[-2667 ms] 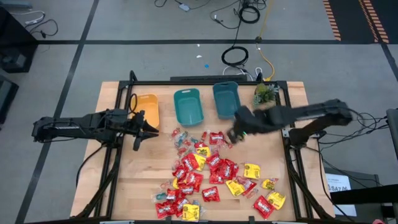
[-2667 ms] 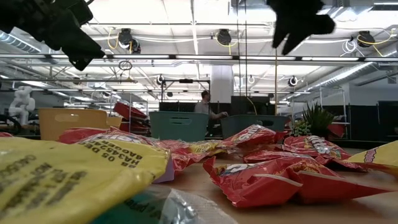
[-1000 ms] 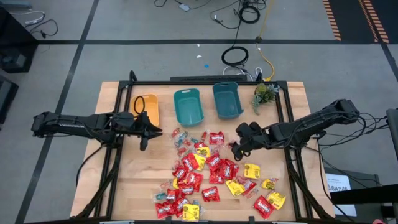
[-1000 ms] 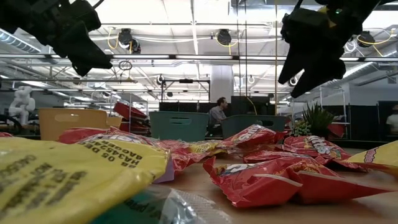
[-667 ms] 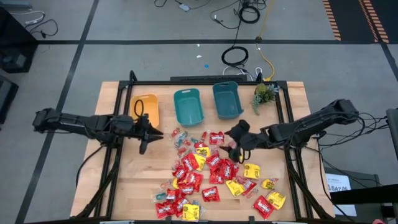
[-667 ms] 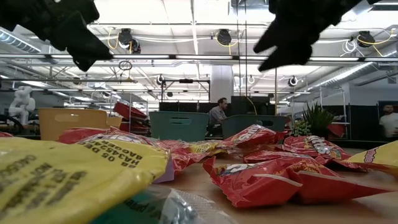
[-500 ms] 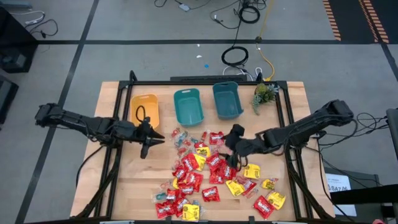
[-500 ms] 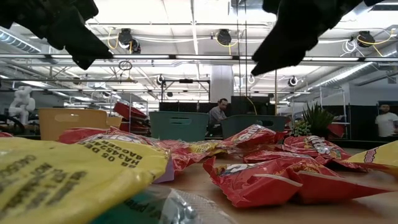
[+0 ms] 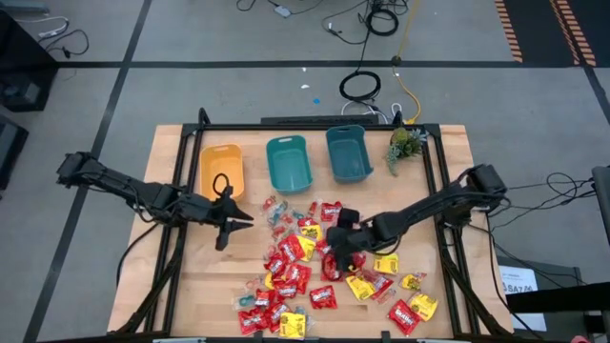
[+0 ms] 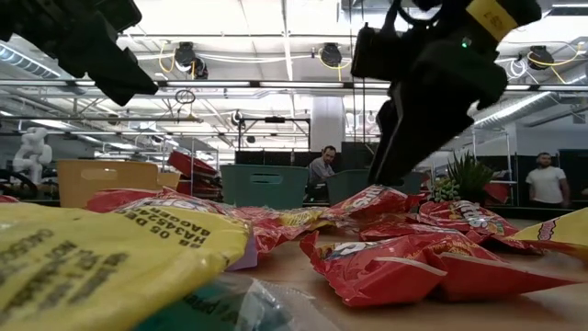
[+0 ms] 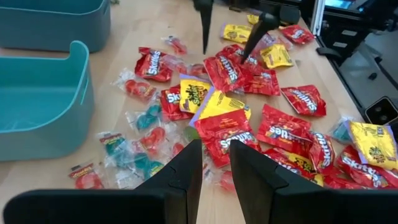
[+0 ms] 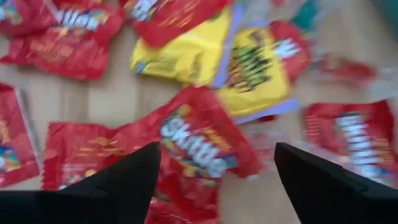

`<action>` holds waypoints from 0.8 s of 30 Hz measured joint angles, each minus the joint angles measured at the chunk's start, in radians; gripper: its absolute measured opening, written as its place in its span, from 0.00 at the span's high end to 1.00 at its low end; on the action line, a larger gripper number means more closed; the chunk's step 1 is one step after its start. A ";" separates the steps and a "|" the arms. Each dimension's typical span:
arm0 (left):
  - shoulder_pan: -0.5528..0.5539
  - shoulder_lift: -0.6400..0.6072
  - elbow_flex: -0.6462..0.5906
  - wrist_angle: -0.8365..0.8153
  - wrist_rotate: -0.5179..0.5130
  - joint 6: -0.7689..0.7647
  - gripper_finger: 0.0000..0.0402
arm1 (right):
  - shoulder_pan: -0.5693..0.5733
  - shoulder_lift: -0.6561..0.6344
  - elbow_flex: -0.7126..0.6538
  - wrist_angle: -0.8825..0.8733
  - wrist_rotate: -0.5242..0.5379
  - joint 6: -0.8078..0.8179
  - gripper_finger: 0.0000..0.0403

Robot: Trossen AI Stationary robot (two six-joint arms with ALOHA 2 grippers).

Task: Sort candy
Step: Put the red candy pack into the blue bin

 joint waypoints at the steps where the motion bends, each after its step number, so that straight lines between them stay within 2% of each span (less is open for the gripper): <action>1: -0.002 0.000 0.000 0.000 0.000 0.000 0.77 | 0.000 0.015 0.004 0.004 -0.014 0.000 0.28; 8: -0.003 0.000 0.000 0.001 0.000 -0.002 0.77 | 0.003 0.075 0.006 0.007 -0.028 0.053 0.44; 19: -0.003 0.000 0.000 -0.001 0.000 0.001 0.77 | 0.005 -0.015 0.006 0.002 -0.037 0.082 0.95; 21: -0.003 0.000 0.000 -0.002 0.000 0.001 0.77 | 0.005 -0.052 0.006 0.003 -0.032 0.082 0.98; 24: -0.003 0.000 0.000 -0.002 0.000 0.001 0.77 | 0.001 -0.108 0.006 -0.001 -0.004 0.115 0.96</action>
